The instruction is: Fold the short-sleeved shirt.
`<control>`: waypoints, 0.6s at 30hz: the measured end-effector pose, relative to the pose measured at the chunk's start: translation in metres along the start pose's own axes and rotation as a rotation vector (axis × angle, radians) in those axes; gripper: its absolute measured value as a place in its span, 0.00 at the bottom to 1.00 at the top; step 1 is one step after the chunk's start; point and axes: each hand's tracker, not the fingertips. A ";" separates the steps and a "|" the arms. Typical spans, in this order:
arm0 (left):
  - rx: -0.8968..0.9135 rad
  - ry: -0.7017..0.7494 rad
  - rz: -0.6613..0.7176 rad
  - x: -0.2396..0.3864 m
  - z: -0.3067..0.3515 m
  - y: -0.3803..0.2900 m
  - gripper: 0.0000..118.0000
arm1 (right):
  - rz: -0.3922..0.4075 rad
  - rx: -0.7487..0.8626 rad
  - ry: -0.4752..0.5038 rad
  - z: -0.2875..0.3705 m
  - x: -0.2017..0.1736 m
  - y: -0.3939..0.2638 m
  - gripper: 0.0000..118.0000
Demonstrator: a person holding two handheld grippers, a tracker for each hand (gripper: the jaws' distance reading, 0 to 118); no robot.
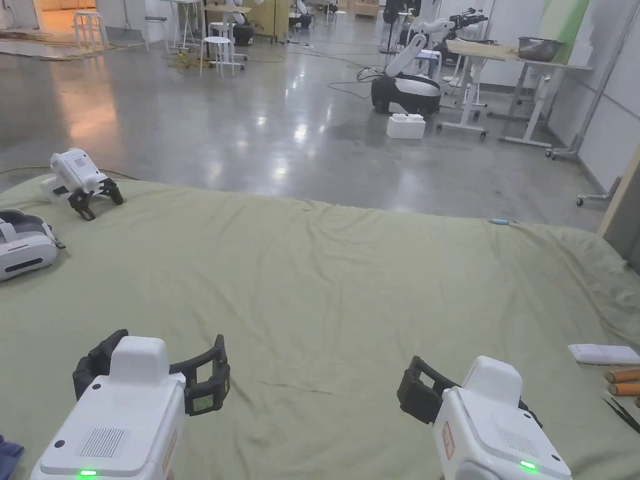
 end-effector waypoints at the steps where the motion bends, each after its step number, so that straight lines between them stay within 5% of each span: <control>1: -0.011 0.001 -0.002 0.000 -0.001 -0.001 0.93 | 0.016 0.008 -0.007 0.000 -0.001 -0.001 0.88; 18: -0.004 -0.031 -0.028 0.007 0.003 -0.007 0.94 | 0.034 0.014 -0.028 -0.005 0.000 0.003 0.89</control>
